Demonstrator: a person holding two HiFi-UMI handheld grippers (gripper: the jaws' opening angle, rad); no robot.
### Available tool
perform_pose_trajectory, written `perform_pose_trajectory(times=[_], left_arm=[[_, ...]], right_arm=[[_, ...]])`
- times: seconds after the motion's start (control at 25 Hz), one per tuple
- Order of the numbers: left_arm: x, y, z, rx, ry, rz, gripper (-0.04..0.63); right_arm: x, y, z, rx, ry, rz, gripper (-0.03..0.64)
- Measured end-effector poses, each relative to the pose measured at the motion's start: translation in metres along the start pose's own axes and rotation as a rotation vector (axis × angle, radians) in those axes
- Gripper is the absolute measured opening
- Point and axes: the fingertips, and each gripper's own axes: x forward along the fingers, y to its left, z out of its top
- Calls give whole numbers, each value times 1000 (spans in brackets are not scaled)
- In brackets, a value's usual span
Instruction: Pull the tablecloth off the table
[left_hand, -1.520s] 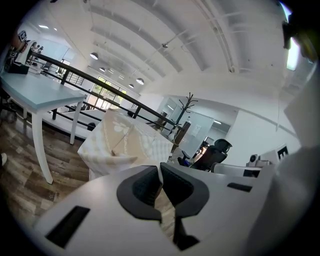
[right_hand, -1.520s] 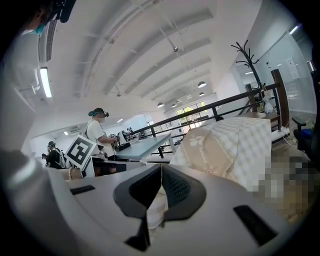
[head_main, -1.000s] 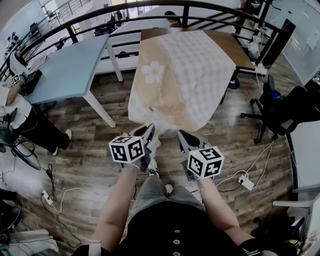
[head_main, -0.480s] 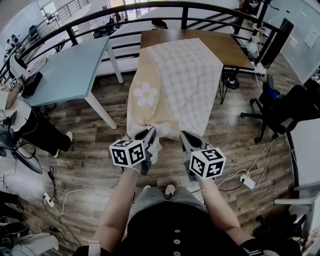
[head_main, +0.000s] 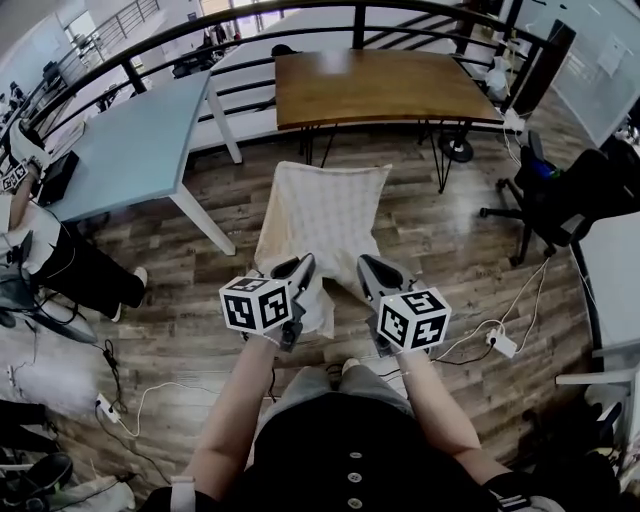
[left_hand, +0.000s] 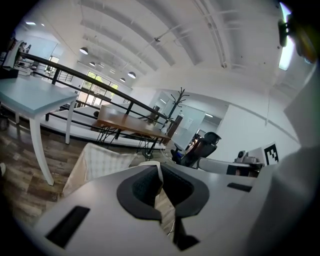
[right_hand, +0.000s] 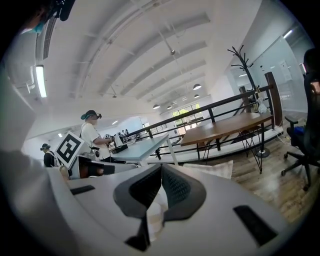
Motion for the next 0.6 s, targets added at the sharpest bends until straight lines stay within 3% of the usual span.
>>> perform_pose_trajectory(times=[0.6], left_arm=[[-23, -1, -24, -33, 26, -35, 15]], right_arm=[[-3, 14, -12, 19, 2, -33, 28]])
